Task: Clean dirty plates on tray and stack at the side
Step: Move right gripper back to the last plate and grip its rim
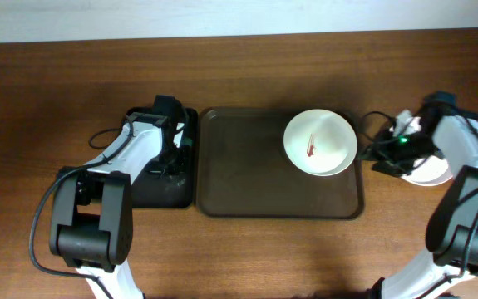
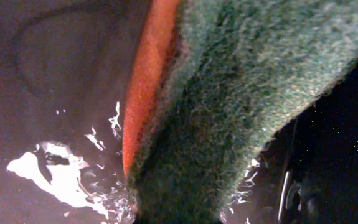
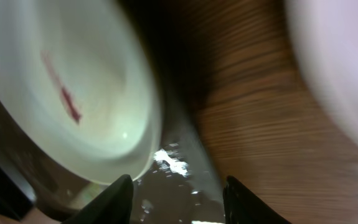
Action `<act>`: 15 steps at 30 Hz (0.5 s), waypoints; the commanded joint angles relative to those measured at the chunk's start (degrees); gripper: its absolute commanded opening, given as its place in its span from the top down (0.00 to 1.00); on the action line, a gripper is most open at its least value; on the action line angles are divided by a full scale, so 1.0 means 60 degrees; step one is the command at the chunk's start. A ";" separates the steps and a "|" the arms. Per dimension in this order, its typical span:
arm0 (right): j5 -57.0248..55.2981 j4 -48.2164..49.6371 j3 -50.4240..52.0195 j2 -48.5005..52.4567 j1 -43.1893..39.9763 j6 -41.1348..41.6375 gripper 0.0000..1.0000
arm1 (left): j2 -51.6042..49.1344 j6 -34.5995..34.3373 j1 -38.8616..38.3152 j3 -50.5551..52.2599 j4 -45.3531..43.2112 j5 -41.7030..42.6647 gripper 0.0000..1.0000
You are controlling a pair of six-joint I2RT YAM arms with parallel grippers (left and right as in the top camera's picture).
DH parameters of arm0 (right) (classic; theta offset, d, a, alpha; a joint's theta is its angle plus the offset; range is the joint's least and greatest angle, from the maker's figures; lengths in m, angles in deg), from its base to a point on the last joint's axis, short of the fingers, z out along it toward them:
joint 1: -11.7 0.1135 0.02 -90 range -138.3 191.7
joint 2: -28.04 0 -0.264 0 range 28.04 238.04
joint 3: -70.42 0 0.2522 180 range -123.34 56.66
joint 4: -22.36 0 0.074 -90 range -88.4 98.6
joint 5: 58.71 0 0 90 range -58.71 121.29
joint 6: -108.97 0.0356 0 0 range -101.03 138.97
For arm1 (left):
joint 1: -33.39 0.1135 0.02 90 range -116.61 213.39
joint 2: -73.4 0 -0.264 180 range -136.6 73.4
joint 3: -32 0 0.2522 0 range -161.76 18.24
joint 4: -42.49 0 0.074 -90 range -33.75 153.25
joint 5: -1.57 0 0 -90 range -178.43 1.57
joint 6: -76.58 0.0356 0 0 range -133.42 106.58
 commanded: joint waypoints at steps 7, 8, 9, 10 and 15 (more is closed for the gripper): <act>-0.0947 -0.0401 -0.0055 -0.0321 0.1745 -0.0237 0.52 | -0.0157 0.0040 0.0033 0.0098 0.0313 0.0062 0.63; -0.1078 -0.0426 -0.0055 -0.0321 0.1829 -0.0200 0.52 | -0.0146 0.0040 0.0033 0.0047 0.0364 0.0018 0.59; -0.1224 -0.0433 -0.0055 -0.0321 0.1909 -0.0171 0.52 | -0.0135 0.0036 0.0033 -0.0025 0.0382 -0.0058 0.56; -0.1290 -0.0433 -0.0055 -0.0321 0.1945 -0.0171 0.52 | -0.0113 0.0040 0.0033 -0.0095 0.0386 -0.0197 0.55; -0.1359 -0.0430 -0.0055 -0.0321 0.1967 -0.0171 0.51 | -0.0069 0.0040 0.0033 -0.0619 0.0255 -0.1013 0.45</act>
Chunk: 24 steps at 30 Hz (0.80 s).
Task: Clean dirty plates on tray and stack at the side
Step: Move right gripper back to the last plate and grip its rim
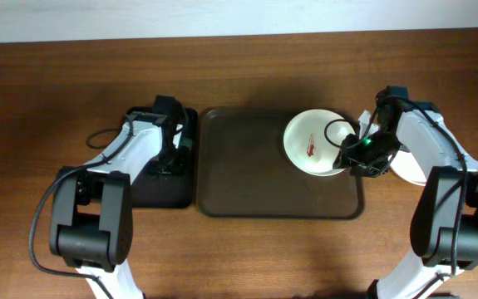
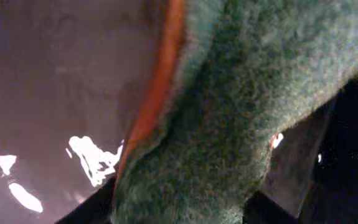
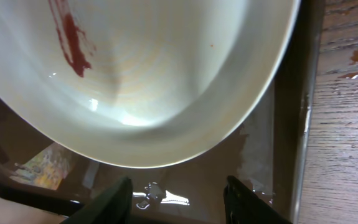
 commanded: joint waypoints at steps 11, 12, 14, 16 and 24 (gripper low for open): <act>-0.0401 -0.0004 -0.0055 -0.0321 0.0058 -0.0066 0.50 | -0.0069 0.0044 0.0029 -0.0667 -0.1818 -0.0492 0.29; -0.0401 -0.0004 -0.0055 -0.0321 0.0062 -0.0066 0.50 | -0.0069 0.0044 0.0022 -0.0663 -0.1861 -0.0324 0.29; -0.0404 0.0000 -0.0055 -0.0321 0.0058 -0.0066 0.50 | -0.0069 0.0040 -0.0015 -0.0605 -0.1971 -0.0055 0.28; -0.0404 0.0000 -0.0055 -0.0321 0.0058 -0.0066 0.50 | -0.0073 0.0036 -0.0036 -0.0455 -0.2102 0.0080 0.28; -0.0404 0.0033 -0.0055 -0.0321 0.0058 -0.0066 0.43 | -0.0087 0.0036 -0.0266 -0.0171 -0.1974 0.0076 0.78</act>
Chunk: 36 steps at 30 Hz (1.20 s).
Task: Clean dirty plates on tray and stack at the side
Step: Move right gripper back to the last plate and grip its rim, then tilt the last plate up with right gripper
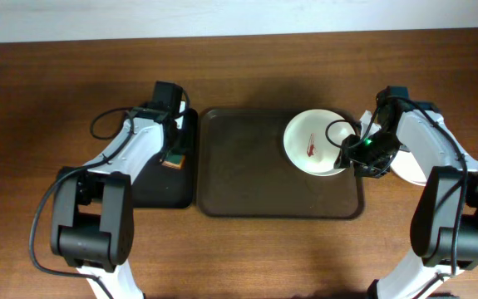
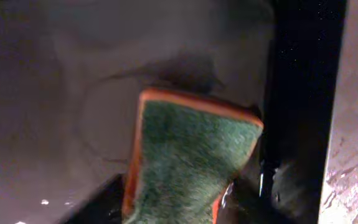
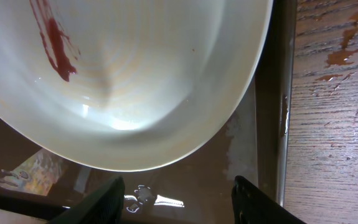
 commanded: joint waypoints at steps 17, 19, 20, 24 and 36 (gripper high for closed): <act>-0.0087 0.0510 0.0441 -0.0317 0.0062 0.0969 0.44 | -0.0069 -0.1395 0.0718 0.0131 0.1479 0.0404 1.00; -0.0087 0.0874 0.0707 -0.0317 0.0062 0.1490 0.45 | -0.0069 -0.1395 0.0612 0.0131 0.1479 0.0404 1.00; -0.0084 0.1100 0.0841 -0.0317 0.0062 0.1781 0.45 | -0.0069 -0.1395 0.0561 0.0131 0.1475 0.0404 1.00; -0.0095 0.1902 0.1064 -0.0317 0.0058 0.2481 0.53 | -0.0069 -0.1392 0.0361 0.0131 0.1432 0.0397 1.00; -0.1362 0.3377 0.1064 -0.0109 0.0062 0.3410 0.72 | -0.0069 -0.1392 0.0270 0.0131 0.1443 0.0397 1.00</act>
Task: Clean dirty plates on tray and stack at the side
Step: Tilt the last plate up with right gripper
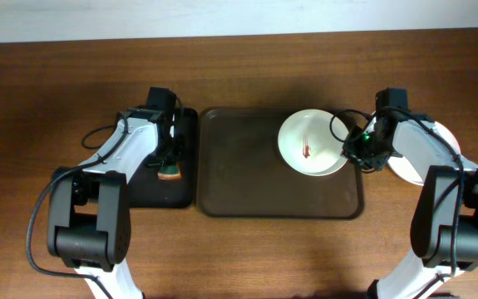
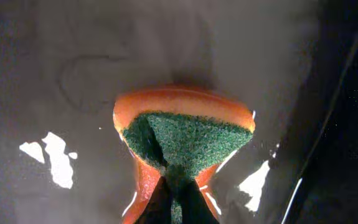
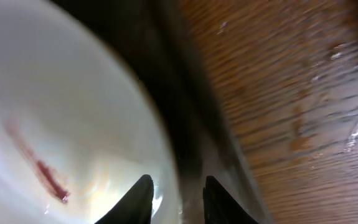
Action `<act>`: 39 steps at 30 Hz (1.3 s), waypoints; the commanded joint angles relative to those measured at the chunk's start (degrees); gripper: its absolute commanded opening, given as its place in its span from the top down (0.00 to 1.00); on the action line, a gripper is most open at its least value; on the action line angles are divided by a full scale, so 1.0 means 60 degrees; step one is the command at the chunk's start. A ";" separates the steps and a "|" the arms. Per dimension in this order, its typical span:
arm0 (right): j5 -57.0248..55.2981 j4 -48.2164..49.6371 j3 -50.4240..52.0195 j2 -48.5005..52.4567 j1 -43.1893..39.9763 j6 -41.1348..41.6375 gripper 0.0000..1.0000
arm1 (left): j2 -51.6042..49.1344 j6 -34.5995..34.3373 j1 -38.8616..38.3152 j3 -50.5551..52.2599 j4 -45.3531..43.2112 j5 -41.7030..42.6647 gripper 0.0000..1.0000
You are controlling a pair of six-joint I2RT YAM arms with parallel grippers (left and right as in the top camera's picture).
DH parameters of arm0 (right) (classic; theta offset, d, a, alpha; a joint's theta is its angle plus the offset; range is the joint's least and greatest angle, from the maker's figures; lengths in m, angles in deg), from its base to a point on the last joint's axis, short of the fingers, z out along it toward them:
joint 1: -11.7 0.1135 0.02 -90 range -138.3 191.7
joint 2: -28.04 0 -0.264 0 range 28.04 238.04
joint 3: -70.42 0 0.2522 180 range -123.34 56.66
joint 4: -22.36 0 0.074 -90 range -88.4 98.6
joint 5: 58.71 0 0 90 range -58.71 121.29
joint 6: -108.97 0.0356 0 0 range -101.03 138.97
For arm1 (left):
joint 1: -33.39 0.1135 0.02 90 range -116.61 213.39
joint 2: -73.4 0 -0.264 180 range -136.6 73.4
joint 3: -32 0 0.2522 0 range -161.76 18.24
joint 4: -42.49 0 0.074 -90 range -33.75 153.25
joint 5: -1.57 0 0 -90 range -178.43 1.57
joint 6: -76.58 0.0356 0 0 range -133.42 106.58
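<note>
A white dirty plate (image 1: 312, 143) with a red smear (image 3: 45, 174) sits at the right end of the brown tray (image 1: 247, 183). My right gripper (image 1: 360, 150) is at the plate's right rim, one finger inside the plate and one outside, shut on the rim (image 3: 166, 186). A clean white plate (image 1: 426, 162) lies on the table to the right, partly under that arm. My left gripper (image 2: 175, 202) is over the small black tray (image 1: 151, 189), shut on an orange sponge with a green pad (image 2: 182, 140), which is pinched into a fold.
Wet patches glint on the black tray's floor (image 2: 48, 158). The wooden table (image 1: 247, 249) shows water marks beside the brown tray's right edge (image 3: 353, 134). Cables loop near both wrists.
My left gripper moved with the sponge from the black tray's far end to its middle and now squeezes it folded. My right jaws have narrowed onto the plate's rim, and the plate sits slightly further left.
At first my right gripper was open over the table between the clean plate and the tray, while the left pressed the sponge in the black tray. Then the right stood open at the dirty plate's rim. The left raised the sponge; now both grip.
</note>
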 commanded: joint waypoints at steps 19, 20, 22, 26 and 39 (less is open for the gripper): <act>0.1311 -0.0233 0.0015 0.0259 0.1479 -0.1005 0.96 | -0.0069 -0.0127 -0.0073 0.0109 0.0040 0.0189 1.00; 0.1311 -0.0226 0.0015 0.0259 0.1708 -0.1005 0.96 | -0.0069 -0.0127 -0.0073 0.0109 0.0040 0.0189 1.00; 0.1235 -0.0211 0.0015 0.0259 0.2025 -0.1005 0.96 | -0.0069 -0.0127 -0.0073 0.0109 0.0040 0.0193 1.00; 0.0838 -0.0208 0.0015 0.0259 0.2648 -0.0965 0.96 | -0.0069 -0.0127 -0.0073 0.0109 0.0040 0.0189 1.00; 0.0703 -0.0175 0.0015 0.0259 0.2801 -0.0973 0.96 | 0.1883 0.0142 0.0015 -0.0397 -0.0219 -0.0273 1.00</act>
